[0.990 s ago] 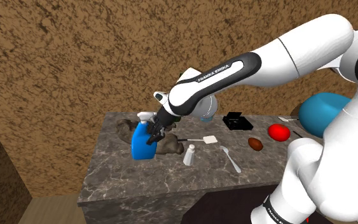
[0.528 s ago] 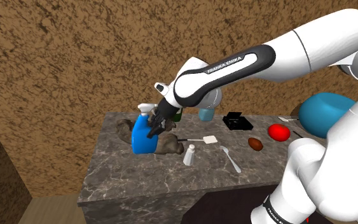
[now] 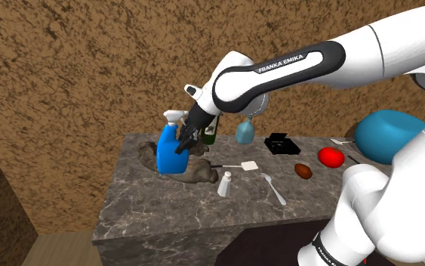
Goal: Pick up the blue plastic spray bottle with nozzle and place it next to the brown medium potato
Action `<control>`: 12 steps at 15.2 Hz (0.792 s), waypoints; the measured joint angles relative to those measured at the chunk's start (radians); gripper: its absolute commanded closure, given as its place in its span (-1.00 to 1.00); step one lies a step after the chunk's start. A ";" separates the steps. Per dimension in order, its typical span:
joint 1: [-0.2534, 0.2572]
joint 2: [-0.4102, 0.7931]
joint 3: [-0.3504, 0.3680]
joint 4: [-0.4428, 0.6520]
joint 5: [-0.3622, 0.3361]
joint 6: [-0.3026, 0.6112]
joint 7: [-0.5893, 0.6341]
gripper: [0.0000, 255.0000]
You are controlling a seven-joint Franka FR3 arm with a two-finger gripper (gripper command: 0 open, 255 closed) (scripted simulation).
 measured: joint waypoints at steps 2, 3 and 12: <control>-0.004 -0.011 0.002 0.014 -0.016 -0.023 0.017 1.00; -0.006 -0.017 0.004 0.021 -0.024 -0.035 0.027 1.00; -0.022 -0.065 0.012 0.091 -0.083 -0.145 0.092 1.00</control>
